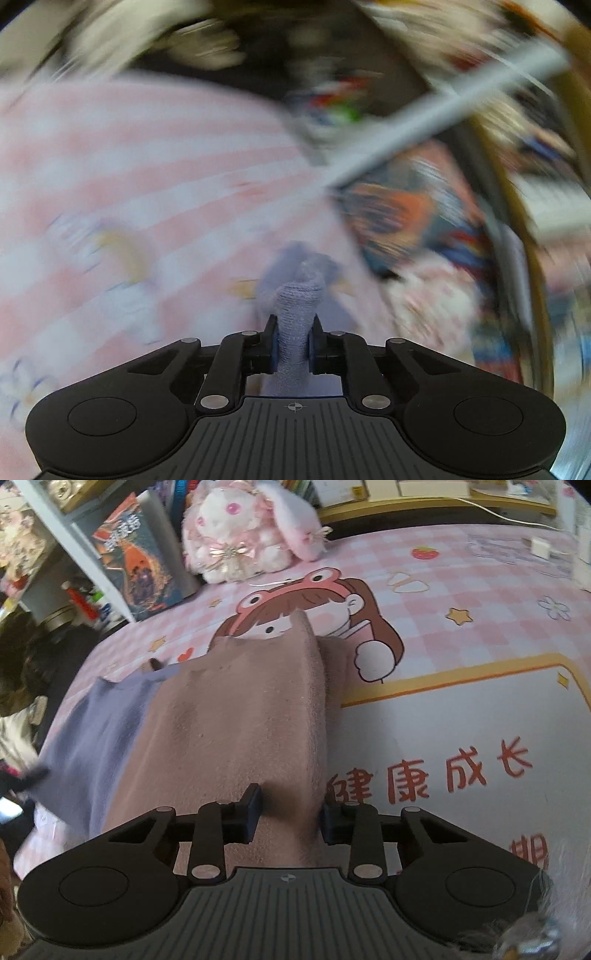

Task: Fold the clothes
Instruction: 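Grasp the lavender end with the left tool while the right tool grasps the mauve end, then lift both held ends and fold them over onto the sweater middle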

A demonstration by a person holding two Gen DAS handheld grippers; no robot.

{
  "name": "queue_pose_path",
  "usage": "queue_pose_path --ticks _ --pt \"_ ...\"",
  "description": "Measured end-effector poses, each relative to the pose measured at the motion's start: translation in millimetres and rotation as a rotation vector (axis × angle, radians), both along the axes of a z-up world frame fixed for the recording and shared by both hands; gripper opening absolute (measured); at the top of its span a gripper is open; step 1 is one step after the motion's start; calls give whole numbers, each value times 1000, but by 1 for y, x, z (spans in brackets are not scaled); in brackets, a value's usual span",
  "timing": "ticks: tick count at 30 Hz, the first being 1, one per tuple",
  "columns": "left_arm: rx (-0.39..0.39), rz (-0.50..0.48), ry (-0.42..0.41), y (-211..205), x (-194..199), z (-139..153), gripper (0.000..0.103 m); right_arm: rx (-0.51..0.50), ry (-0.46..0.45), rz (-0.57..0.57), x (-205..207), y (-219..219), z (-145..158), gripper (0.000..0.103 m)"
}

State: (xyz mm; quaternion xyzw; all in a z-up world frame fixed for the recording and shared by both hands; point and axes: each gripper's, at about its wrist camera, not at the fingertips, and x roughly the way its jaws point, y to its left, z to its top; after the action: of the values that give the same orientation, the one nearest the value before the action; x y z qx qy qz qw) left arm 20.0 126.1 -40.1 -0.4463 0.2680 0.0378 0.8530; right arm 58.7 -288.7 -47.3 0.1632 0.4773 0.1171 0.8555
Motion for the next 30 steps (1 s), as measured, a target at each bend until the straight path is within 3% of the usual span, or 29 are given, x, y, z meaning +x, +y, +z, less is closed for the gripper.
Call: queue_pose_path --ticks 2,5,9,13,17,21,25,30 --pt "55 -49 -33 -8 2 6 14 4 -3 23 4 -2 0 29" --pt "-32 69 67 9 1 -18 14 -1 -5 52 8 -2 0 29" --pt "-123 109 142 24 -1 -43 37 2 -4 68 12 -4 -1 29" --pt "-148 100 136 18 6 -54 45 -4 -4 66 13 -3 -1 29" --pt "-142 81 132 15 15 -56 45 -11 -9 54 15 0 -1 29" --pt "-132 60 138 15 24 -58 41 -29 -22 41 19 8 -1 29" --pt "-123 40 145 15 34 -59 18 -46 -35 29 22 16 -2 29" --pt "-142 30 133 24 37 -64 12 -60 -41 30 26 21 -2 29"
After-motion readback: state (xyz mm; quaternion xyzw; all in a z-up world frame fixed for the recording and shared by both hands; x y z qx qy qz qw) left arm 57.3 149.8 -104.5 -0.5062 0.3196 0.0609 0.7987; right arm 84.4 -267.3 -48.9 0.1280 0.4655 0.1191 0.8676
